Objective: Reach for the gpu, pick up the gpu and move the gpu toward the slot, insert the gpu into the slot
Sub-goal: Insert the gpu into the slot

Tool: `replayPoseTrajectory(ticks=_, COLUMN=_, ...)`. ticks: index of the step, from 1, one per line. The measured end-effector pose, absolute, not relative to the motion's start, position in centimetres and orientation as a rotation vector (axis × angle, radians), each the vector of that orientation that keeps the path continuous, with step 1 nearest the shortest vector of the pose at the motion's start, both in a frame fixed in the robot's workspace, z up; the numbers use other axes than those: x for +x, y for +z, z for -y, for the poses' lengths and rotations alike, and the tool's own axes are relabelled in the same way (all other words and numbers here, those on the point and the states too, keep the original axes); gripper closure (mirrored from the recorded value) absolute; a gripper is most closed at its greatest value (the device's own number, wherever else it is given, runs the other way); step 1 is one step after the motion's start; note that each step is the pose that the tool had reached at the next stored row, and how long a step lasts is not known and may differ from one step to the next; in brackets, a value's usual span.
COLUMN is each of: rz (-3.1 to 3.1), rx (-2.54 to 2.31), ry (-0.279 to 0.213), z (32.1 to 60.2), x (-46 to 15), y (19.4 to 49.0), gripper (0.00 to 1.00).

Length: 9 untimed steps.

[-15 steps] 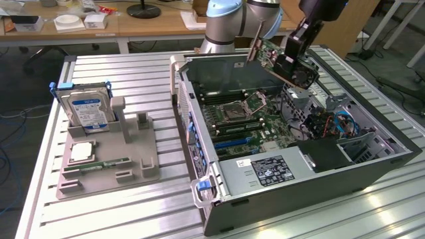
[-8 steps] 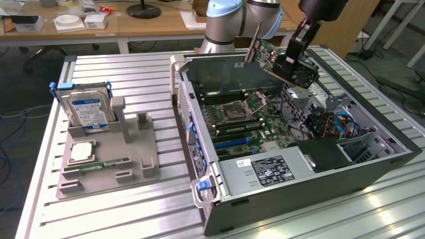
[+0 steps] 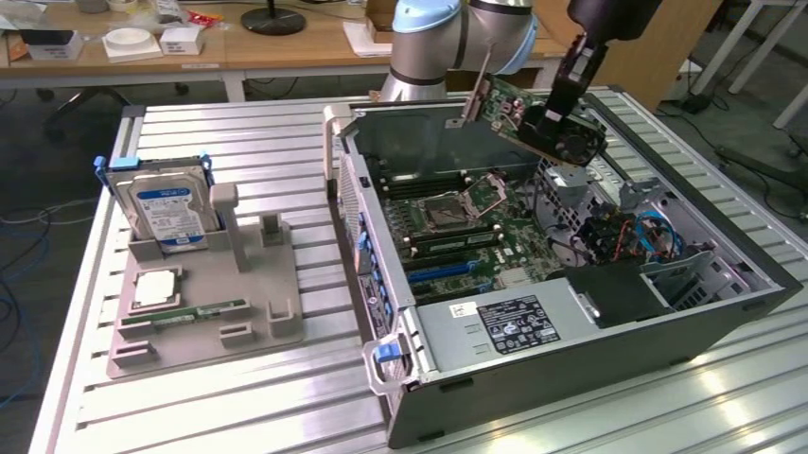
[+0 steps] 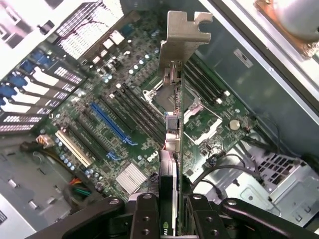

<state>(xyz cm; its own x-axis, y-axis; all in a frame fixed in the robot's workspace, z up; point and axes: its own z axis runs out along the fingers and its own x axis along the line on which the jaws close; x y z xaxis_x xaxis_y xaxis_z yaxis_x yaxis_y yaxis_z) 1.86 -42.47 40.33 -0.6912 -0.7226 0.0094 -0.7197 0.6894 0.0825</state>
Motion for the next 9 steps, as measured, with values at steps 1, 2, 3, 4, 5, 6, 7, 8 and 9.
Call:
replayPoseTrajectory(ticks=1, rz=2.841, rx=1.235, ry=-0.112, z=42.47, x=1.85, y=40.33, gripper=0.73)
replayPoseTrajectory(ticks=2, rz=2.833, rx=1.253, ry=-0.112, z=42.47, x=1.85, y=40.33, gripper=0.73)
replayPoseTrajectory(ticks=3, rz=2.825, rx=1.270, ry=-0.112, z=42.47, x=1.85, y=40.33, gripper=0.73)
replayPoseTrajectory(ticks=4, rz=2.817, rx=1.287, ry=-0.111, z=42.47, x=1.85, y=40.33, gripper=0.73)
replayPoseTrajectory(ticks=5, rz=2.809, rx=1.304, ry=-0.111, z=42.47, x=1.84, y=40.33, gripper=0.73)
replayPoseTrajectory(ticks=6, rz=2.801, rx=1.320, ry=-0.111, z=42.47, x=1.84, y=40.33, gripper=0.73)
replayPoseTrajectory(ticks=7, rz=2.793, rx=1.337, ry=-0.111, z=42.47, x=1.83, y=40.33, gripper=0.73)
replayPoseTrajectory(ticks=8, rz=2.784, rx=1.353, ry=-0.111, z=42.47, x=1.82, y=40.33, gripper=0.73)
replayPoseTrajectory(ticks=9, rz=2.776, rx=1.369, ry=-0.111, z=42.47, x=1.81, y=40.33, gripper=0.73)
